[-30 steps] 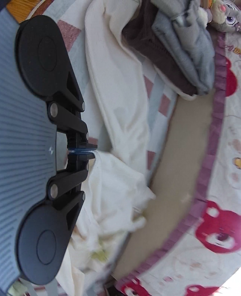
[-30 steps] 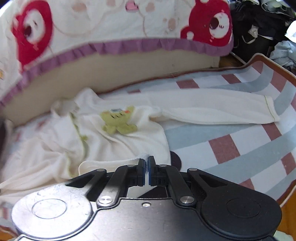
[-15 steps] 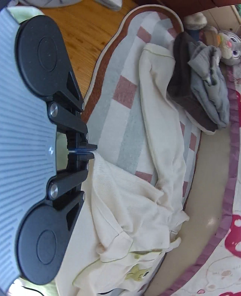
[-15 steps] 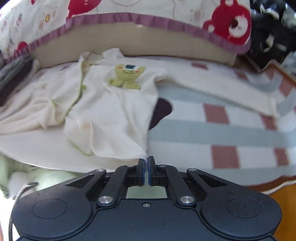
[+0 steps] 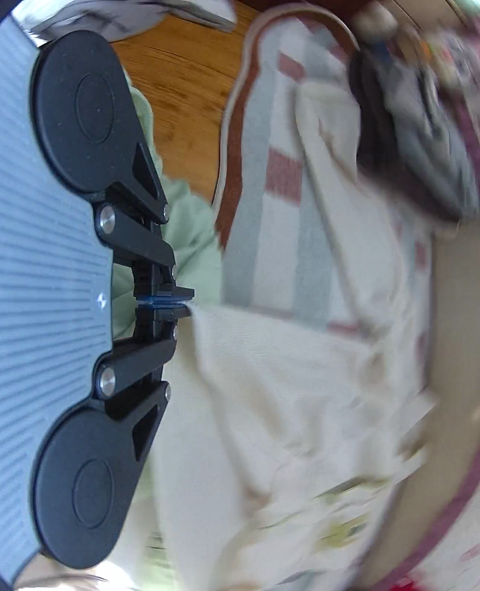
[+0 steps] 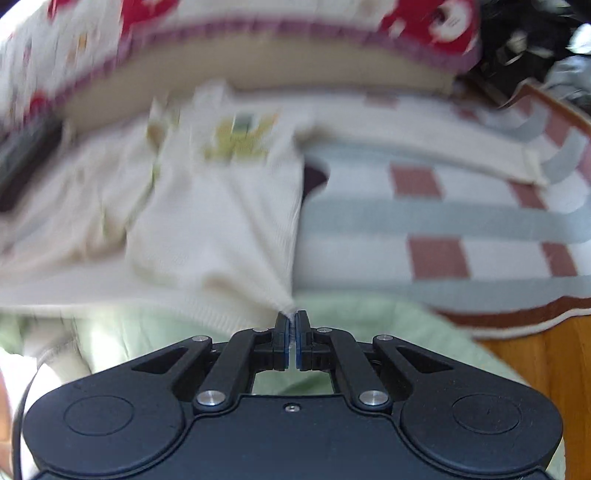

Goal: Fold clothes

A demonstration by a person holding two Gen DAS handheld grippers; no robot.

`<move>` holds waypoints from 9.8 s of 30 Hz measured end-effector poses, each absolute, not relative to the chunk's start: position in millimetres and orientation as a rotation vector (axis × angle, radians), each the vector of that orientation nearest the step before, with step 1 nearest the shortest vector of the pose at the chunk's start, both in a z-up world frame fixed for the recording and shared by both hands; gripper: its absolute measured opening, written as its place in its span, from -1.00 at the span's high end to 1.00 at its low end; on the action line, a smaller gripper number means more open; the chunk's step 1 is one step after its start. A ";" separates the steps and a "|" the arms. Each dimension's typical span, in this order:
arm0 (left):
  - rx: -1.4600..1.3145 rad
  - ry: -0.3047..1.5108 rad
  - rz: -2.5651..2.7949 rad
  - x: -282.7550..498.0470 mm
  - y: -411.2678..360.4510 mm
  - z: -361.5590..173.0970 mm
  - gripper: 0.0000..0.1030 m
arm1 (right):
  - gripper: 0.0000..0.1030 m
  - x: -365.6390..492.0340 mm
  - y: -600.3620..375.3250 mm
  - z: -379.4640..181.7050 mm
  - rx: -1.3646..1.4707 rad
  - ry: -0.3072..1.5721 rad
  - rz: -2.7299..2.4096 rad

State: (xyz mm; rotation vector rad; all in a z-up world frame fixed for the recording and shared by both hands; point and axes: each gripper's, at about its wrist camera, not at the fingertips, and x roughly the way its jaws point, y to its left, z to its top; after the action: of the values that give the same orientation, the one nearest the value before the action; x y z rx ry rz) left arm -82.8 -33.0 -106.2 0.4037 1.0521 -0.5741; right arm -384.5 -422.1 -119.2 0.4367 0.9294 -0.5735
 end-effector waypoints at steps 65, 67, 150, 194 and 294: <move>0.177 1.193 -1.381 -48.8 -217.6 -150.9 0.10 | 0.72 -278.5 -418.9 -142.9 0.965 0.909 -0.043; 0.210 1.114 -1.420 -58.4 -218.8 -141.8 0.10 | 0.72 -272.3 -416.9 -145.6 0.988 0.908 -0.033; 0.312 1.047 -1.274 -32.6 -128.1 -88.7 -0.05 | 0.16 -253.7 -452.1 -42.2 0.622 0.962 -0.075; 0.371 1.216 -0.942 -20.8 -79.7 -138.7 -0.30 | -0.12 -180.9 -388.5 -139.6 0.515 1.059 0.197; 0.200 0.790 -0.687 -57.7 20.0 50.5 -0.44 | -0.05 -318.4 -436.2 102.5 0.608 0.931 -0.474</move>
State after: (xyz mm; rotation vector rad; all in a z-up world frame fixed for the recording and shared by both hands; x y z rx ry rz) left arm -57.7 20.0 50.5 0.2004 0.7905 -0.6874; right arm -318.4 -436.2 102.5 0.6078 0.9306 -0.4744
